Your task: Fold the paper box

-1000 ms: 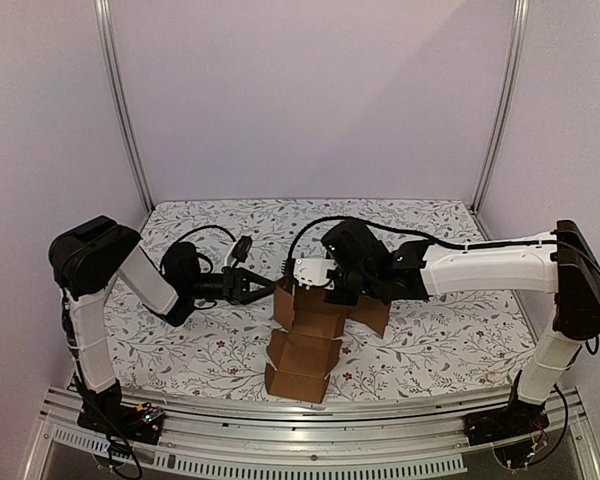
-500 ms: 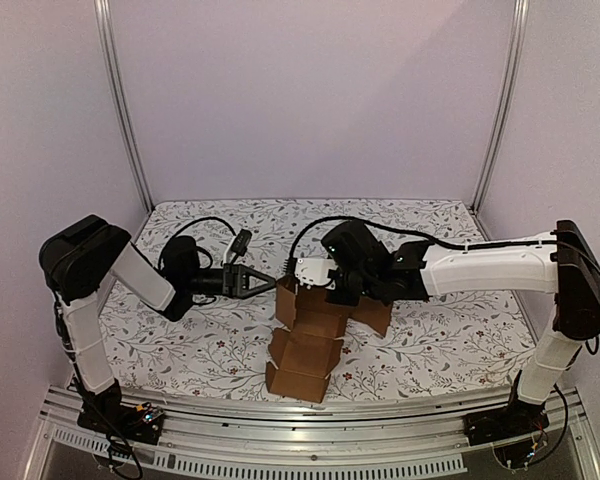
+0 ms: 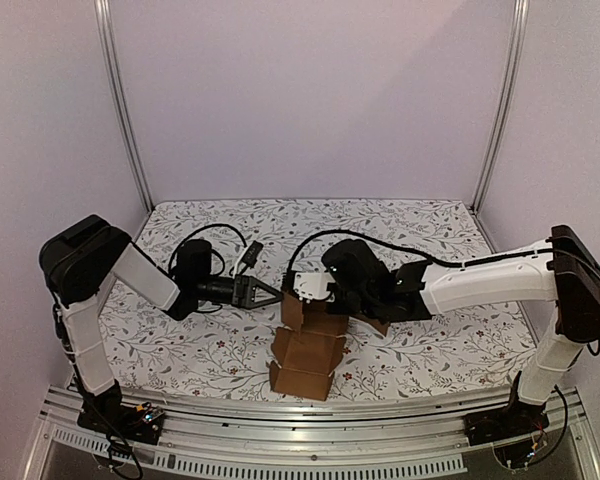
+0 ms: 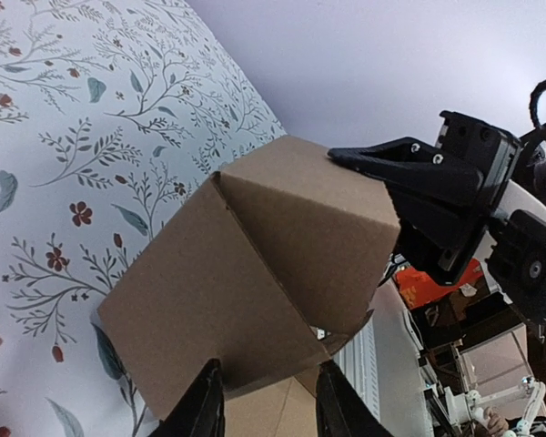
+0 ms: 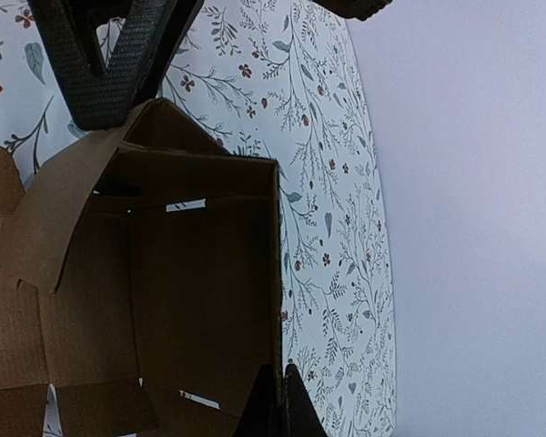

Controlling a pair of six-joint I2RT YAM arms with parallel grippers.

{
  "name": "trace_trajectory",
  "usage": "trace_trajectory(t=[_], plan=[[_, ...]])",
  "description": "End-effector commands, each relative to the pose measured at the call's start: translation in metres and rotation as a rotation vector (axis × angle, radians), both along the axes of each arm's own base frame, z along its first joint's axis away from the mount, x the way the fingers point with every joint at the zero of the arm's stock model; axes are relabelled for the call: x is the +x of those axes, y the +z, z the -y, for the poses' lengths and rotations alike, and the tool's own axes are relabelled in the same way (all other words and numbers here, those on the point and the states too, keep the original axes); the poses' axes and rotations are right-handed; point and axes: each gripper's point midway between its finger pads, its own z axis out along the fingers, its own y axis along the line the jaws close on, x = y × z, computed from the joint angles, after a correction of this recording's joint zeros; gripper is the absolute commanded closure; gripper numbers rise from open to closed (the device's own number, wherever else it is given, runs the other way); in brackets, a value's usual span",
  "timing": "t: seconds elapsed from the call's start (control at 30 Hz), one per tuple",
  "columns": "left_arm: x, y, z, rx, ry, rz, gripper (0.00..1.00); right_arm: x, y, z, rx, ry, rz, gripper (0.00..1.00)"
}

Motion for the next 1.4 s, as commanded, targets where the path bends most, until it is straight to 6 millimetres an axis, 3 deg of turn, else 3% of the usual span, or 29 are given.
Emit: trace_trajectory(t=[0.0,0.37,0.57,0.9,1.13,1.37], plan=[[-0.002,-0.003,0.007,0.09,-0.007,0.062,0.66,0.001,0.018,-0.002,0.029,-0.012,0.117,1.0],[-0.01,-0.011,0.008,0.146,-0.025,0.078,0.66,0.001,0.003,-0.001,0.026,-0.03,0.131,1.0],[-0.008,-0.016,0.007,0.182,-0.021,0.08,0.66,0.0,0.006,-0.002,0.049,-0.027,0.124,1.0],[0.001,-0.011,0.005,0.243,0.007,0.124,0.66,-0.003,-0.004,0.0,0.02,-0.016,0.104,1.0],[0.019,-0.01,-0.002,0.322,0.084,0.192,0.67,-0.006,-0.007,0.001,0.017,-0.01,0.073,1.0],[0.02,-0.011,-0.004,0.355,0.069,0.257,0.65,-0.01,-0.013,0.001,-0.004,0.002,0.025,1.0]])
